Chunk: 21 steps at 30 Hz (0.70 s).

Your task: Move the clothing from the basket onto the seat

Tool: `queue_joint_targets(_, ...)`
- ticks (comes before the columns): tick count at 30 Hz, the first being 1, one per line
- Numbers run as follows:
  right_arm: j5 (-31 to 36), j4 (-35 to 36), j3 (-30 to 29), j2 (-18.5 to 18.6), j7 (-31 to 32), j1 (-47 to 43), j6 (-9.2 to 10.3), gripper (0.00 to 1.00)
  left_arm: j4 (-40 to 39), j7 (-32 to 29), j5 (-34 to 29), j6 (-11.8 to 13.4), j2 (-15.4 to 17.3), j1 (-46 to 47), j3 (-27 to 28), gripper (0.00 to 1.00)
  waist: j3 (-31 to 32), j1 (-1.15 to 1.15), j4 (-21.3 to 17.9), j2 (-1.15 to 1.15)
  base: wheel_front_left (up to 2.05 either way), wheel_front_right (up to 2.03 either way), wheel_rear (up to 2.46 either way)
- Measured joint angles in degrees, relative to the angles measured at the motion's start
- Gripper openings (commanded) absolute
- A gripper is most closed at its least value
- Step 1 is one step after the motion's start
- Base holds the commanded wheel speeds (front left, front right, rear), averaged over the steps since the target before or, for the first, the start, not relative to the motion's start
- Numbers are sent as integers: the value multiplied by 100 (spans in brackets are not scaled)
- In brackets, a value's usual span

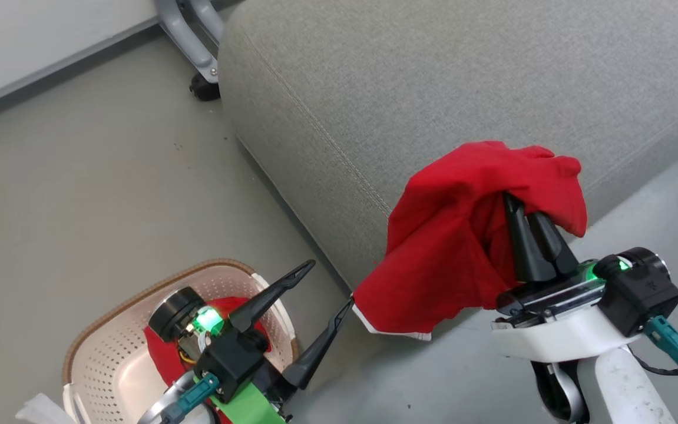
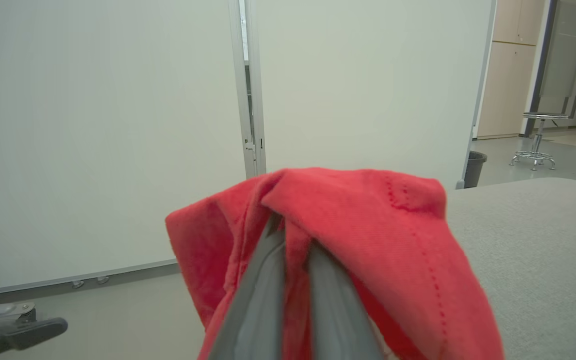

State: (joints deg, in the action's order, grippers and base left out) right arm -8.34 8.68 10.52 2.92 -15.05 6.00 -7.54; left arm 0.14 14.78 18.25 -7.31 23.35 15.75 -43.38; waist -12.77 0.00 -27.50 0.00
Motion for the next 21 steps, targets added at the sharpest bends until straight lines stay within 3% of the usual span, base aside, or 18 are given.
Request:
queue_joint_targets(9, -330, 231, -472, -4, 0, 467, 0, 0, -438, -109, 71, -1, 609, 46, -246, 100, -780, 1, -214, 0, 0, 0, 0)
queue_joint_targets(14, -353, 278, -1168, 0, 0, 1484, 0, 0, -775, -159, 182, -2, 957, 361, -413, 100, -1278, 1, -170, 0, 0, 0, 0)
queue_joint_targets(21, 389, -42, -2187, -4, 0, 3326, 1, 0, -1113, -156, 236, -2, 1401, 952, -581, 100, -2017, 1, 105, 0, 0, 0, 0)
